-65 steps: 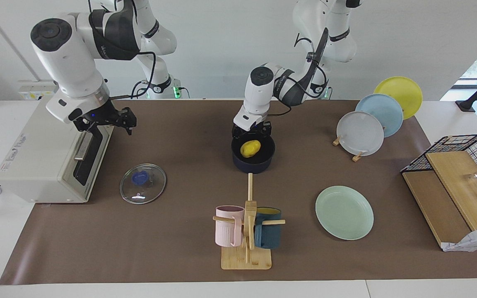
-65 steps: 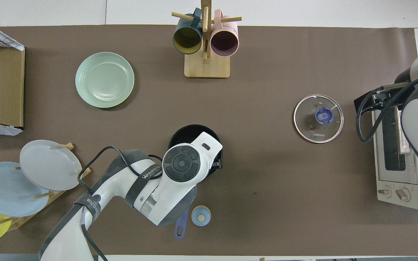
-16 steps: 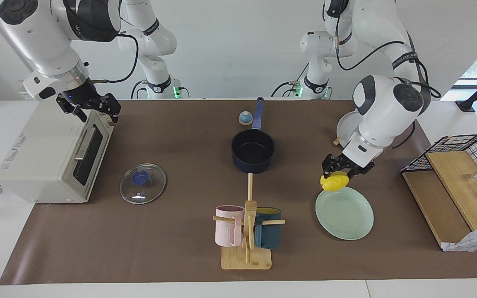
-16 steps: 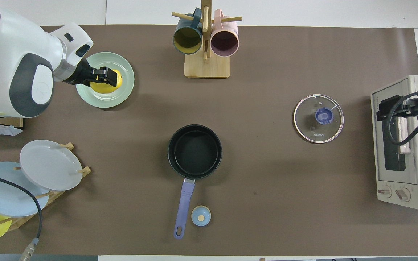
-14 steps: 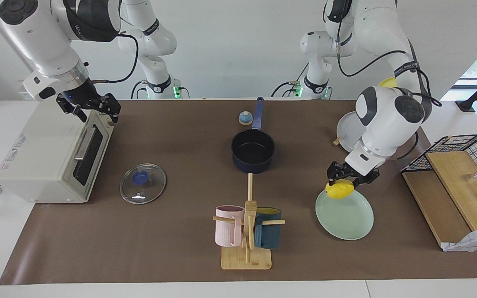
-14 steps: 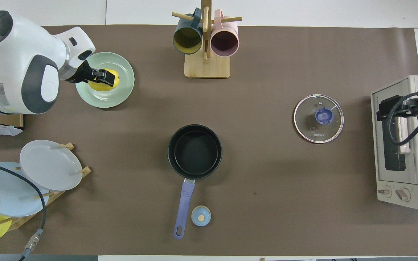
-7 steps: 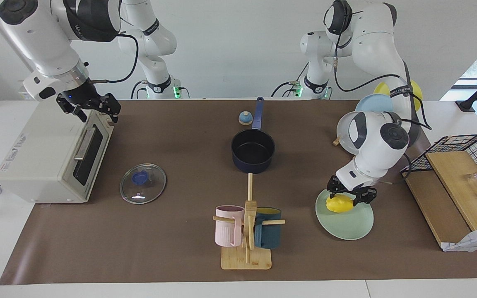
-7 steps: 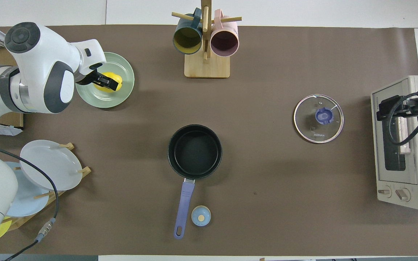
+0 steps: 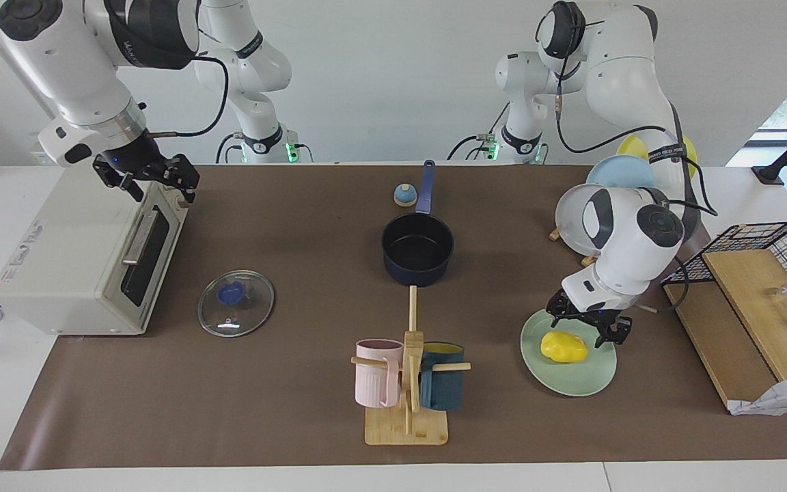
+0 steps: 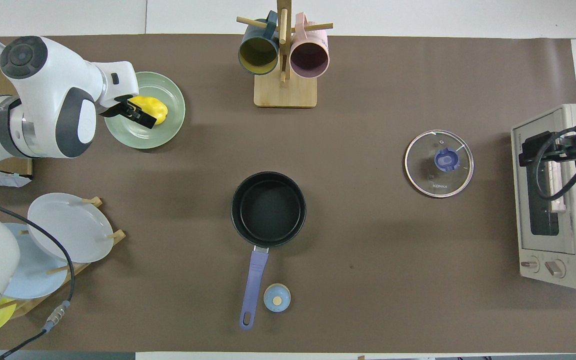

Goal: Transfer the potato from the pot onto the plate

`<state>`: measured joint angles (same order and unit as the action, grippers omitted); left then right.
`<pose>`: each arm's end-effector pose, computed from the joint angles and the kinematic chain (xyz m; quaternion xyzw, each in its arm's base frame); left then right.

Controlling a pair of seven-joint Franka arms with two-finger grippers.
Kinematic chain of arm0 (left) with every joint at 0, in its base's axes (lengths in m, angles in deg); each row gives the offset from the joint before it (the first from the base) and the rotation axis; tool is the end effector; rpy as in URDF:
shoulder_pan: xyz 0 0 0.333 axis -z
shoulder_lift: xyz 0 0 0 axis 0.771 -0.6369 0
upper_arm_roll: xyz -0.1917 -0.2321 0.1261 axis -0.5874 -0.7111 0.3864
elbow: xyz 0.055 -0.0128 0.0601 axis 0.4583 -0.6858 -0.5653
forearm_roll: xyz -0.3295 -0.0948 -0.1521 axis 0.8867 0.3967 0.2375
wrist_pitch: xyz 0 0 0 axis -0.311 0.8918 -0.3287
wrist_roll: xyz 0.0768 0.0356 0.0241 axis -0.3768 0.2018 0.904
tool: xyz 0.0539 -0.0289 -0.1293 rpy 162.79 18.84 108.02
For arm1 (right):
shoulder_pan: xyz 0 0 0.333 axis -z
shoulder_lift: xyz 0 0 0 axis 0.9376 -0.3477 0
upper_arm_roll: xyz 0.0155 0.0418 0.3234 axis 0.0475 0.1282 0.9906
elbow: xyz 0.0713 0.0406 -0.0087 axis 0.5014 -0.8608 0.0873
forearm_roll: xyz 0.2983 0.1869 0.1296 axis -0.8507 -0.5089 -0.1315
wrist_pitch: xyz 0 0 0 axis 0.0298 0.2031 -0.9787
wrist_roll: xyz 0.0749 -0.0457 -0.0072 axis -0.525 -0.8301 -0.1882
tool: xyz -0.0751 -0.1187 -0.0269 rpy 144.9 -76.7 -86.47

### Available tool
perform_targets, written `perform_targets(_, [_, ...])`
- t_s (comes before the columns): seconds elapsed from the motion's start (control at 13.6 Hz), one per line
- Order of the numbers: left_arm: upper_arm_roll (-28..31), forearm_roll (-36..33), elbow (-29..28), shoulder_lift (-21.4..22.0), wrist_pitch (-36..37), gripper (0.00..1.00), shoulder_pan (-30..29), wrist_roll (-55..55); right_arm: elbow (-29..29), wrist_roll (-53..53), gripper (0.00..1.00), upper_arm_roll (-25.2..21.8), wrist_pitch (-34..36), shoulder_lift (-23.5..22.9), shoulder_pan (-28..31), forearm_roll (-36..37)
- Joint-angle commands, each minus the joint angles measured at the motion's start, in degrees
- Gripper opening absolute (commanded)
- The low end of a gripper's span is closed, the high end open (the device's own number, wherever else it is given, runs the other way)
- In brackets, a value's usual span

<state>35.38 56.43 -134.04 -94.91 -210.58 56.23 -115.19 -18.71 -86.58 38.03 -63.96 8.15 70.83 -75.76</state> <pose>0.6832 -0.0961 0.3582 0.9556 -0.2897 0.0532 0.0094 0.5291 -0.0265 0.5626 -0.9989 0.0288 0.0363 0.0005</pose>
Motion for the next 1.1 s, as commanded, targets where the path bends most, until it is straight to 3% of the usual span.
perform_targets(0.0, [-0.1, 0.4, 4.6, 4.6, 11.0, 1.0, -1.6, 5.2, -0.7, 0.4, 1.0, 0.5, -0.2, 0.6, 0.8, -0.8])
perform_targets(0.37, [2.7, 0.0, 4.6, 16.0, 20.0, 1.0, -1.6, 17.1, -0.7, 0.4, 1.0, 0.5, -0.1, 0.6, 0.8, -0.8])
perform_targets(0.59, [3.3, -0.4, 4.2, 22.9, 29.1, 1.0, -1.5, 22.1, -0.7, 0.4, 1.0, 0.5, -0.2, 0.6, 0.8, -0.8])
perform_targets(1.03, [3.0, -0.4, -2.1, 29.7, 38.1, 1.0, -0.3, 28.6, -0.7, 0.4, 1.0, 0.5, -0.1, 0.6, 0.8, -0.8])
